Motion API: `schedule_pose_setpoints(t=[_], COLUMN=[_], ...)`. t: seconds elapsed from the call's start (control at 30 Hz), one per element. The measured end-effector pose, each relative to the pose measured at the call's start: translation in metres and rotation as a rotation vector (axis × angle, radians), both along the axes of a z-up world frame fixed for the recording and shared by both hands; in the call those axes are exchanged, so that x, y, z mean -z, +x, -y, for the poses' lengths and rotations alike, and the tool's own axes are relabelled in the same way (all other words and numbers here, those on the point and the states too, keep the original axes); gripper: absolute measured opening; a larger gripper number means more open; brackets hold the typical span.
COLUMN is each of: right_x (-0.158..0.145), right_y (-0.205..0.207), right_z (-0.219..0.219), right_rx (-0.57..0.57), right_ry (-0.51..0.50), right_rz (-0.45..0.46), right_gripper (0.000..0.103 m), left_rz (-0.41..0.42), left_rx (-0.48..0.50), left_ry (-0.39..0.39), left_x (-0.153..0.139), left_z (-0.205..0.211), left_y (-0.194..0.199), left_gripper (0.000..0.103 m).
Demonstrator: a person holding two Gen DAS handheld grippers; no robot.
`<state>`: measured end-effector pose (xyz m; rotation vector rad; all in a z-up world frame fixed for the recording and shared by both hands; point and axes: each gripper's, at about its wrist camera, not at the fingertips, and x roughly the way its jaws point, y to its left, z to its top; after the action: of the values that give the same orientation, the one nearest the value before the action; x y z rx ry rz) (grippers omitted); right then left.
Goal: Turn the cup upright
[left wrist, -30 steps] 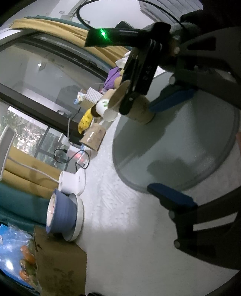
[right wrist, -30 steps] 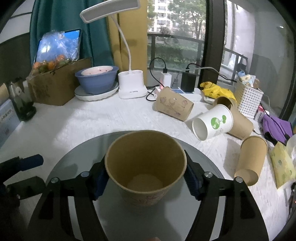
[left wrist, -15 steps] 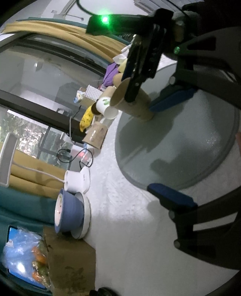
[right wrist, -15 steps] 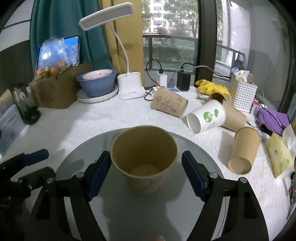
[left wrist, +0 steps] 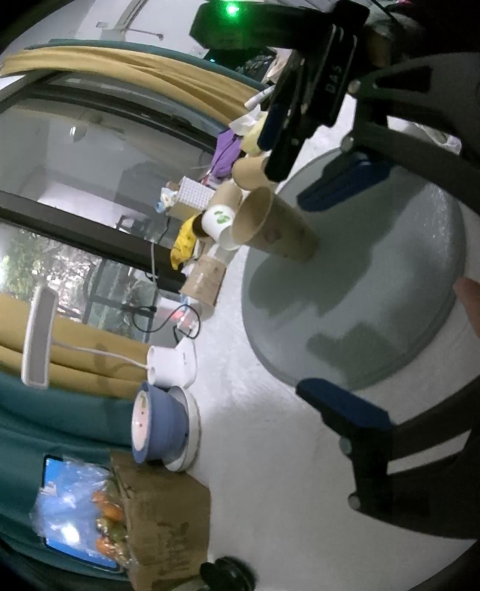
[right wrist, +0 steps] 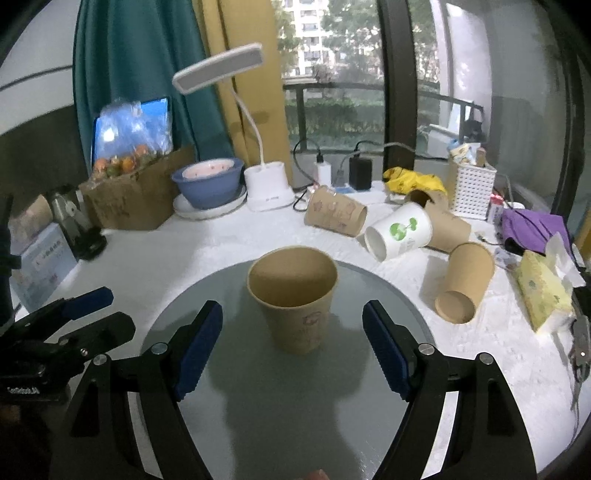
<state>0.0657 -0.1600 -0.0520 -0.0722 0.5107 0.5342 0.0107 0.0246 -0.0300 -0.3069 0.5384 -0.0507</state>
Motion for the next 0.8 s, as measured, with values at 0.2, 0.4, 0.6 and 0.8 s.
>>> schedule_pose_setpoints(t=[0.2, 0.4, 0.6, 0.8], right_x=[-0.014, -0.031, -0.052, -0.077], right_y=[-0.016, -0.036, -0.057, -0.082], right_z=[0.023, 0.049, 0.065, 0.081], right_rx=[0.035, 0.075, 0.078, 0.083], right_ry=[0.044, 0.089, 0.078, 0.097], right_rz=[0.044, 0.108, 0.194, 0.271], right_gripper=[0.081, 0.081, 0.081, 0.081], left_rz=[0.027, 0.101, 0.176, 0.277], left_rx=[-0.006, -0.035, -0.043, -0.070], left_ry=[0.067, 0.145, 0.196, 0.257], left_x=[-0.021, -0.050, -0.073, -0.097], left_z=[0.016, 0.030, 0.046, 0.059], left_y=[-0.009, -0.022, -0.037, -0.052], left_gripper=[0.094, 0.095, 0.095, 0.095])
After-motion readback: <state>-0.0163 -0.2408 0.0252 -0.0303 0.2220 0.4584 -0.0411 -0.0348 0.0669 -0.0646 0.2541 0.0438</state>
